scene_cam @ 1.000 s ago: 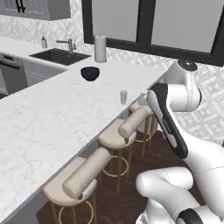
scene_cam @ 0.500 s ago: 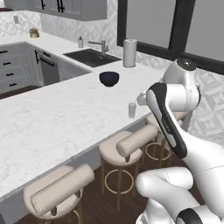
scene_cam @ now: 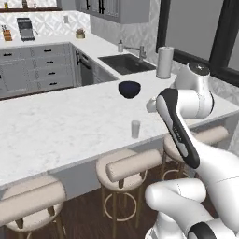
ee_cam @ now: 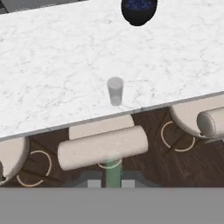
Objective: Take a straw from the drawer in front and place it inside the glass cup on the dining counter.
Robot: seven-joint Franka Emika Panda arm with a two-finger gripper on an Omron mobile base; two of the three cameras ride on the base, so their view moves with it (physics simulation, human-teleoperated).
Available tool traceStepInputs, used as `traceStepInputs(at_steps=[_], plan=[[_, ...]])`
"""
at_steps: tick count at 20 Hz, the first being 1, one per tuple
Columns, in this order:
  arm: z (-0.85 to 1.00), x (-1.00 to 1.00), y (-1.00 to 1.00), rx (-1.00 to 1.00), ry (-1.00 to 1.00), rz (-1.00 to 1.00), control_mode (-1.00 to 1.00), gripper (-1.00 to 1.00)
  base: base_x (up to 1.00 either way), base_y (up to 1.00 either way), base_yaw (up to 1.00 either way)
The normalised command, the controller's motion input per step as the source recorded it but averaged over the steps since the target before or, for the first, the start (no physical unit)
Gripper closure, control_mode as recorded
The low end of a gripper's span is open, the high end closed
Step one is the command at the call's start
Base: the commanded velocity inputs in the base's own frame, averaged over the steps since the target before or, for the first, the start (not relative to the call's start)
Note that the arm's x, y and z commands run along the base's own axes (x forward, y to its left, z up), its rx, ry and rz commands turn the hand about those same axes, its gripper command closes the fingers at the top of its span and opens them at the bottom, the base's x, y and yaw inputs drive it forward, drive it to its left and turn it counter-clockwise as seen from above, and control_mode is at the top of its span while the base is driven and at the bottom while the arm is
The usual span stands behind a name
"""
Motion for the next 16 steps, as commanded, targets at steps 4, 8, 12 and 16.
traceStepInputs(at_steps=[4, 8, 12, 16], plan=[[0.0, 0.0, 0.0, 0.0, 0.0, 0.0, 1.0, 1.0, 0.22, -0.78, 0.48], [0.0, 0.0, 0.0, 0.0, 0.0, 0.0, 1.0, 1.0, 0.5, -0.42, 0.38], [0.0, 0.0, 0.0, 0.0, 0.0, 0.0, 1.0, 1.0, 0.79, -0.08, 0.21], [0.0, 0.0, 0.0, 0.0, 0.0, 0.0, 1.0, 1.0, 0.93, 0.0, 0.16]])
